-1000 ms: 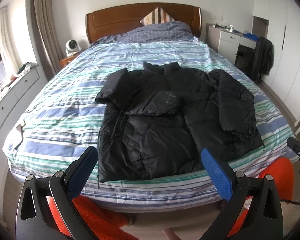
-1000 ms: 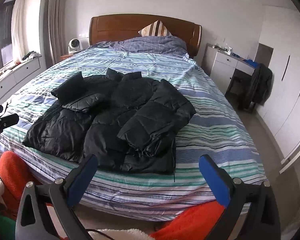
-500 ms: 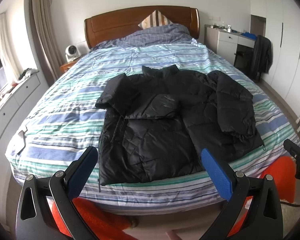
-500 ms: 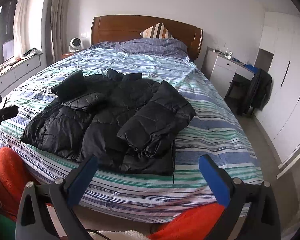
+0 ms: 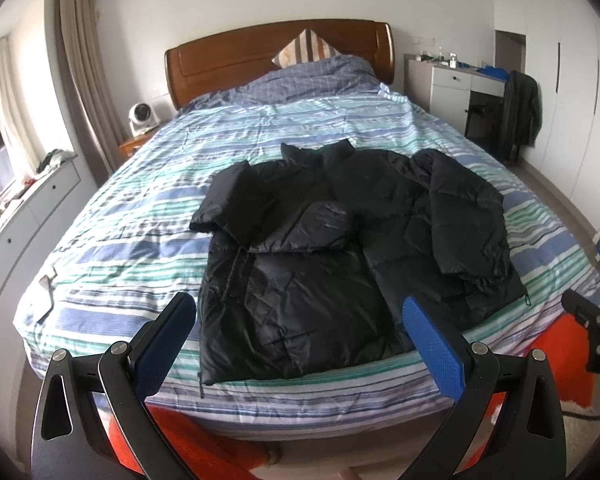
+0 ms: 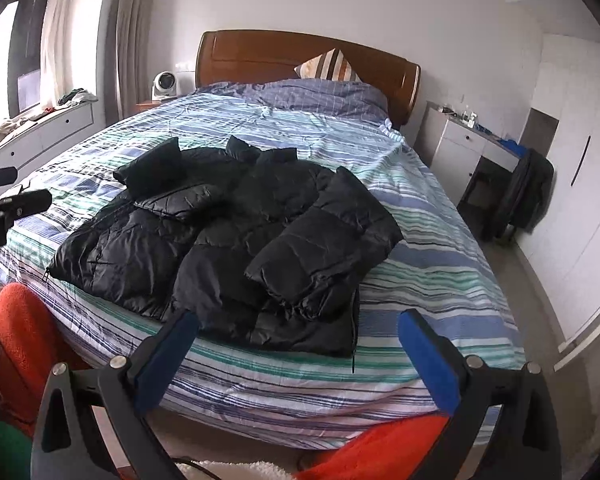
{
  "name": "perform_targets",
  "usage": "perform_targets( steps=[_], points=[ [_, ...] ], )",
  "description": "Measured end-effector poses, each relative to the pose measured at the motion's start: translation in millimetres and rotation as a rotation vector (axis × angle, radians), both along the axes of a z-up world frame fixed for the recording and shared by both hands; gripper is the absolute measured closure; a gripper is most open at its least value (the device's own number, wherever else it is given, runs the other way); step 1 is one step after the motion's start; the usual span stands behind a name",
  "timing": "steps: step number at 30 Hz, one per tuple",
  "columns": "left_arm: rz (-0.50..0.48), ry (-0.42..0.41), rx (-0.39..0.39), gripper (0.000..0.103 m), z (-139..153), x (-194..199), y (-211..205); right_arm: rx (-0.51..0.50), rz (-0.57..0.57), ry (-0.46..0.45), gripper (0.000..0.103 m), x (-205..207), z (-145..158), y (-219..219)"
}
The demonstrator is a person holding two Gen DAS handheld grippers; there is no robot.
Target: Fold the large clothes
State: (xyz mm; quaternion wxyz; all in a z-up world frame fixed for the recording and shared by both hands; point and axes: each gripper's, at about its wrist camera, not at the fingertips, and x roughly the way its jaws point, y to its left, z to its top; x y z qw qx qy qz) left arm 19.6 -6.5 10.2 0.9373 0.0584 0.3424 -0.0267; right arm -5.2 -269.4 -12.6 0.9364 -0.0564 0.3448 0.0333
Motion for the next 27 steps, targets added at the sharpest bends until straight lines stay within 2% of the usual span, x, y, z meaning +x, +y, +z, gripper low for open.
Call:
perform_targets(
  steps=[12, 17, 20, 23, 27],
  points=[
    [0.022, 0.035, -0.024, 0.000, -9.0, 1.8, 9.3, -0.008, 0.062, -0.004, 0.000, 1.8, 0.4, 12.5],
    [0.023, 0.026, -0.021, 0.000, -6.7, -2.1, 9.9, -0.103, 0.078, -0.085, 0.000, 21.4, 7.3, -17.7],
    [0.035, 0.005, -0.037, 0.000, -4.3, -9.9, 14.4, -0.123, 0.102, -0.077, 0.000, 48.3, 3.2, -39.5],
    [0.052, 0.032, -0.046, 0.000, -11.9, -11.1, 18.5, -0.133, 0.221, 0.022, 0.000, 87.6, -24.9, -38.1],
    [0.066, 0.063, -0.060, 0.000, -16.2, -9.0, 23.9, -0.232, 0.390, 0.119, 0.001, 127.5, -79.8, -4.1]
  ],
)
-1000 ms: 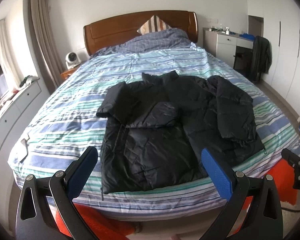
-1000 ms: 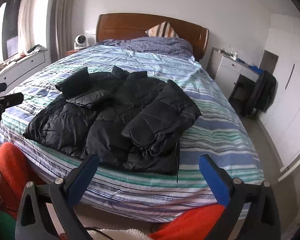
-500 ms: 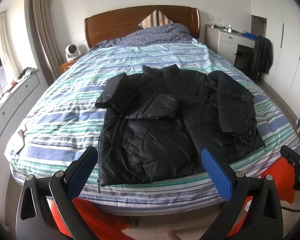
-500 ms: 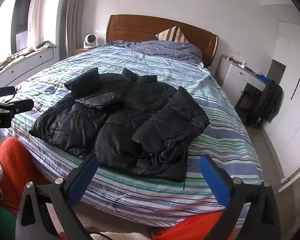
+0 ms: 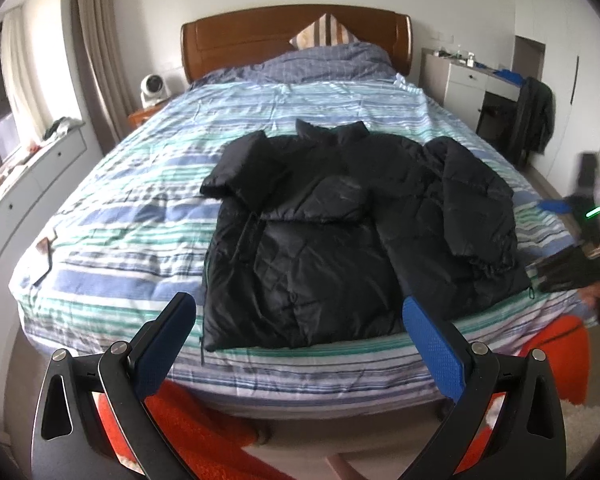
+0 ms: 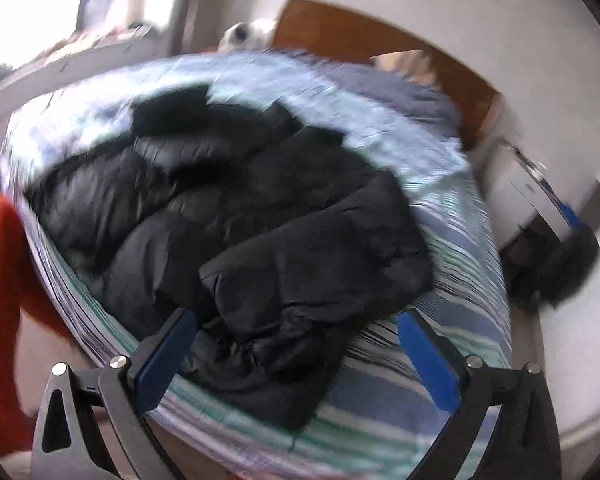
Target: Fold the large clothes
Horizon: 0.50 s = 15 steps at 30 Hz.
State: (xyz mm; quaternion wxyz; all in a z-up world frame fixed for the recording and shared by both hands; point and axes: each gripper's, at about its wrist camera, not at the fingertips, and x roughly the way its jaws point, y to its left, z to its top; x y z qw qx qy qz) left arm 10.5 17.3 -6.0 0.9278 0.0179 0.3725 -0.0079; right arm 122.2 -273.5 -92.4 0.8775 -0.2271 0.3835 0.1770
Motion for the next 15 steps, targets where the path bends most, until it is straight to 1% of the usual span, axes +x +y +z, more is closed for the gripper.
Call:
perform_targets(
  steps=[2, 3, 4, 5, 6, 7, 8, 9, 10, 12, 14, 15],
  points=[
    [0.007, -0.008, -0.002, 0.000, 2.5, -1.9, 2.5, -0.061, 0.047, 0.013, 0.001, 15.7, -25.3, 14.6],
    [0.009, -0.012, 0.001, 0.000, 3.3, -3.0, 3.3, -0.075, 0.063, 0.031, 0.002, 26.7, -39.0, 19.8],
    [0.013, -0.014, 0.007, 0.000, 3.8, -4.0, 4.2, -0.075, 0.058, 0.041, 0.004, 34.8, -46.6, 20.9],
    [0.016, -0.013, 0.013, 0.000, 3.4, -4.5, 5.2, -0.055, 0.044, 0.061, 0.009, 43.6, -52.9, 19.3],
    [0.018, -0.011, 0.017, 0.000, 2.6, -5.2, 5.8, 0.006, 0.038, 0.108, 0.028, 51.1, -56.3, 13.3],
    [0.021, -0.008, 0.023, 0.000, 1.4, -5.8, 6.6, 0.086, 0.029, 0.156, 0.053, 55.2, -54.4, 6.1],
    [0.027, -0.002, 0.029, 0.000, -1.0, -5.9, 8.1, 0.126, 0.021, 0.172, 0.065, 55.6, -50.7, 2.2],
    [0.030, 0.004, 0.031, 0.000, -2.8, -5.2, 8.9, 0.181, -0.004, 0.173, 0.082, 51.7, -38.4, -5.9],
    [0.032, 0.013, 0.032, 0.000, -5.4, -3.7, 10.1, 0.204, -0.026, 0.145, 0.089, 45.4, -24.0, -13.8],
    [0.030, 0.029, 0.031, 0.000, -9.5, 0.7, 11.2, 0.244, -0.073, 0.068, 0.090, 31.6, 9.0, -34.7],
    [0.021, 0.036, 0.040, 0.000, -12.0, 5.9, 9.8, 0.303, -0.171, -0.025, 0.090, 16.7, 50.2, -78.5],
    [0.013, 0.035, 0.049, 0.000, -12.8, 9.3, 8.0, 0.314, -0.226, -0.068, 0.090, 14.6, 69.7, -105.7]
  ],
)
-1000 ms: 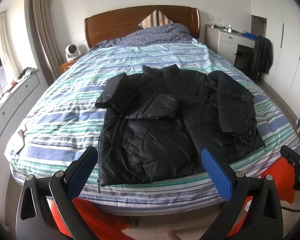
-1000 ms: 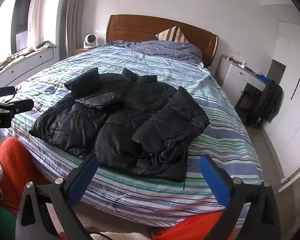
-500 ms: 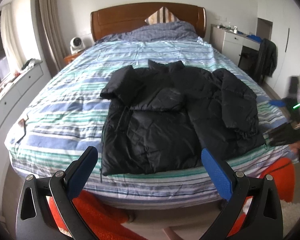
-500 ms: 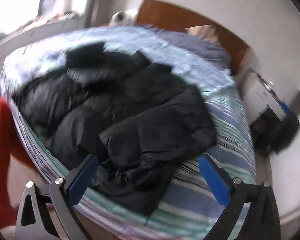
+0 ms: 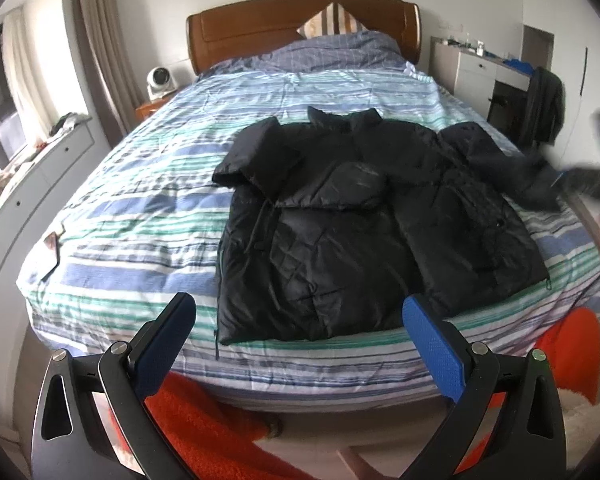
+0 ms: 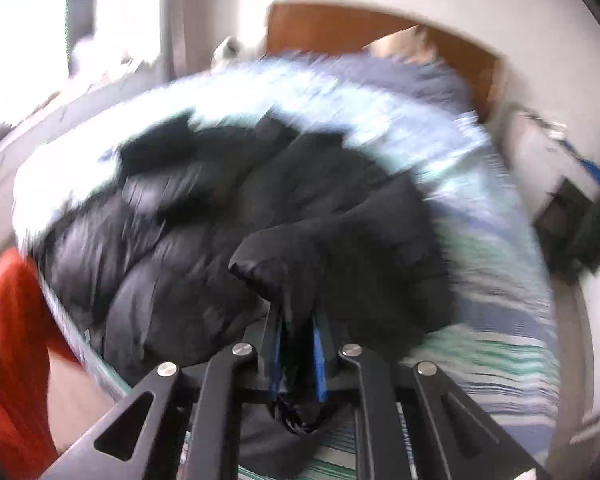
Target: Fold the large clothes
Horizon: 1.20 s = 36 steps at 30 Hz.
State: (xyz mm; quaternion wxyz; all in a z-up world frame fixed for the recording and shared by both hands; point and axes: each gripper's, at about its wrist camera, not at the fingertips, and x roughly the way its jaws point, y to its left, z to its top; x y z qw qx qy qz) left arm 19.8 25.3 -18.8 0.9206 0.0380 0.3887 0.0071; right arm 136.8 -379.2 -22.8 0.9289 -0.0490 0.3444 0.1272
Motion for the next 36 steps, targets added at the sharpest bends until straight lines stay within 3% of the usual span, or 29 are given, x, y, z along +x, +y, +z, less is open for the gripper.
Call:
perform_targets(
  steps=[4, 8, 10, 11, 13, 17, 21, 28, 29, 30, 31, 32, 33, 36],
  points=[
    [-0.045, -0.024, 0.016, 0.000, 3.1, 14.2, -5.4, -0.051, -0.272, -0.104, 0.090, -3.4, 46.8, -112.0],
    [-0.122, -0.055, 0.034, 0.000, 10.8, 35.6, -4.8, -0.138, -0.557, -0.098, 0.090, 0.3, 43.9, -219.7],
    [-0.157, -0.070, 0.041, 0.000, 16.1, 45.6, -3.4, -0.199, -0.698, -0.038, 0.068, -2.5, 27.7, -260.6],
    [-0.175, -0.077, 0.045, 0.000, 18.3, 50.5, -2.8, -0.218, -0.756, -0.019, 0.048, -7.6, 20.9, -272.7],
    [-0.218, -0.075, 0.060, 0.000, 20.2, 61.7, -3.0, -0.192, -0.829, -0.016, 0.046, -31.5, 7.5, -286.8],
    [-0.400, 0.005, 0.084, 0.000, 8.0, 97.7, -17.7, -0.078, -0.780, -0.004, 0.046, -67.9, -11.6, -262.2],
    [-0.544, 0.107, 0.107, 0.000, -25.1, 145.1, -48.9, 0.067, -0.644, 0.013, 0.045, -96.0, -35.2, -192.4],
    [-0.501, 0.222, 0.202, 0.001, -107.1, 239.0, -92.9, 0.251, -0.438, 0.009, 0.045, -104.3, -48.1, -76.1],
    [-0.487, 0.247, 0.182, 0.010, -116.6, 249.4, -91.5, 0.263, -0.426, 0.004, 0.045, -105.7, -47.9, -68.6],
    [-0.476, 0.278, 0.152, 0.030, -123.8, 256.5, -87.9, 0.284, -0.403, -0.005, 0.045, -106.3, -44.6, -57.7],
    [-0.466, 0.310, 0.108, 0.036, -129.7, 263.0, -81.1, 0.296, -0.383, -0.013, 0.045, -110.1, -40.3, -49.3],
    [-0.455, 0.305, 0.088, 0.056, -130.1, 264.3, -75.6, 0.301, -0.366, -0.020, 0.045, -115.1, -36.1, -41.3],
    [-0.432, 0.296, 0.084, 0.068, -128.0, 266.2, -67.9, 0.302, -0.350, -0.028, 0.044, -116.1, -33.2, -32.9],
    [-0.360, 0.261, -0.006, 0.077, -104.2, 258.9, -25.9, 0.282, -0.302, -0.030, 0.044, -113.5, -33.2, -9.0]
  ],
)
